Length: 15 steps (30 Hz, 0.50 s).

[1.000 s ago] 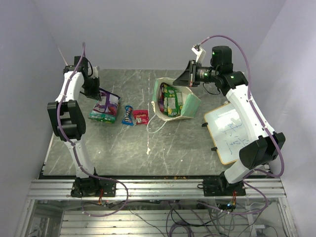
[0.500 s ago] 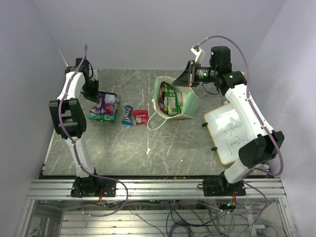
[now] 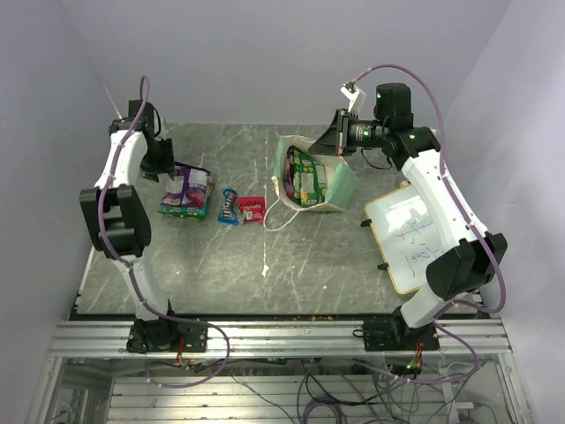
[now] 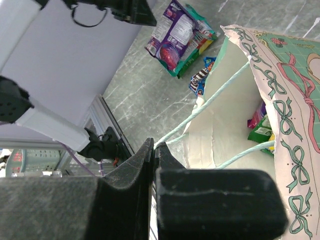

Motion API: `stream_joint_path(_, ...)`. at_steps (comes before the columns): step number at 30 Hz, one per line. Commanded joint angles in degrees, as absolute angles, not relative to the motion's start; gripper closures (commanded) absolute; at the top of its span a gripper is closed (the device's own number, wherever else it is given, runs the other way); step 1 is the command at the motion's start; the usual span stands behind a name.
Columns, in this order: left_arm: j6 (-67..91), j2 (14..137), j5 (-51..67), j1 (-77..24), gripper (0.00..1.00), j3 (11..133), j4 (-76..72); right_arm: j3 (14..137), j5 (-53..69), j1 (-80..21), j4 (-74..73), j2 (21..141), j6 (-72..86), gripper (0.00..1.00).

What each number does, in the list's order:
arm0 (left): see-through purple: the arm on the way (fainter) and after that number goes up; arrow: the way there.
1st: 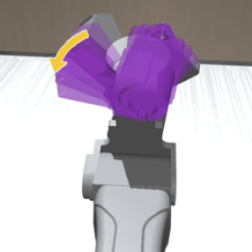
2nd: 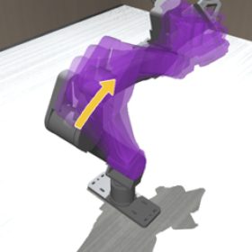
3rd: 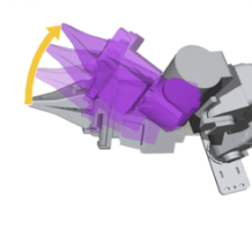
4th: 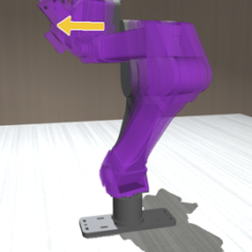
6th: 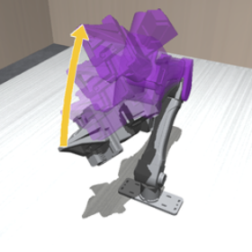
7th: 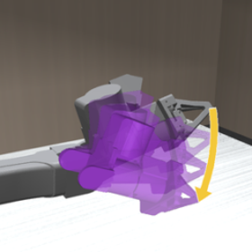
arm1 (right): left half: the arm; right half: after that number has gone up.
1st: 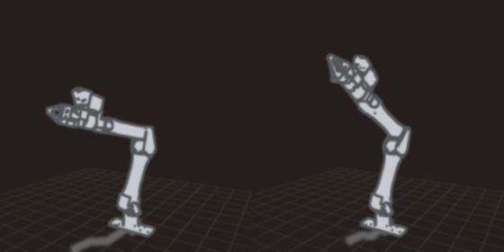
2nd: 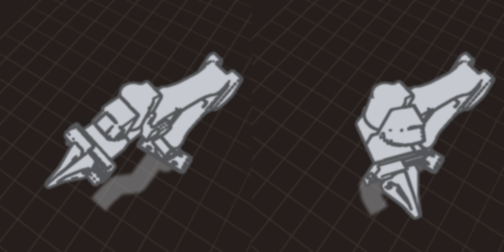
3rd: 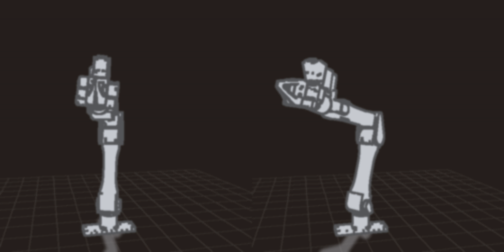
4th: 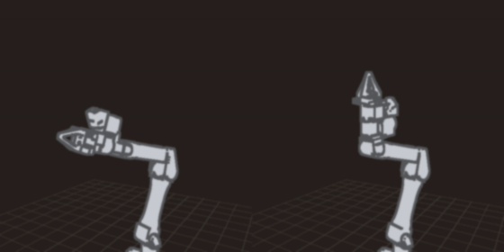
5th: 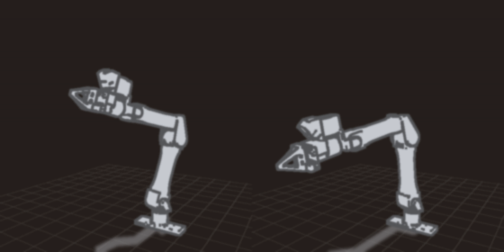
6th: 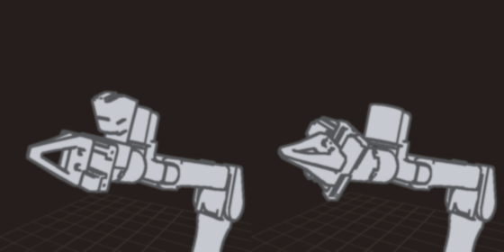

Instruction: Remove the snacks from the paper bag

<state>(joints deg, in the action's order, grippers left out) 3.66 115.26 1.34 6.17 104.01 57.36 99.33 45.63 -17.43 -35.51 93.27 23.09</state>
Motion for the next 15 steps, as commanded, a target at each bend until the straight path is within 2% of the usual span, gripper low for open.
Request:
stream_joint_path(1,11.44,101.43,-1.61,6.35,0.43,99.94,51.57,100.39,46.16,-17.5,-35.15,92.74,23.08,1.0)
stream_joint_path(4,17.29,93.16,2.27,2.33,0.42,93.15,45.86,99.29,46.33,-17.61,-34.0,92.22,23.64,1.0)
stream_joint_path(10,32.06,79.99,1.03,-19.5,0.41,80.71,32.82,96.56,47.84,-18.74,-31.55,91.06,23.42,1.0)
stream_joint_path(15,39.37,76.38,-1.65,-34.21,0.41,74.24,20.52,94.18,50.05,-22.8,-28.72,89.53,22.77,1.0)
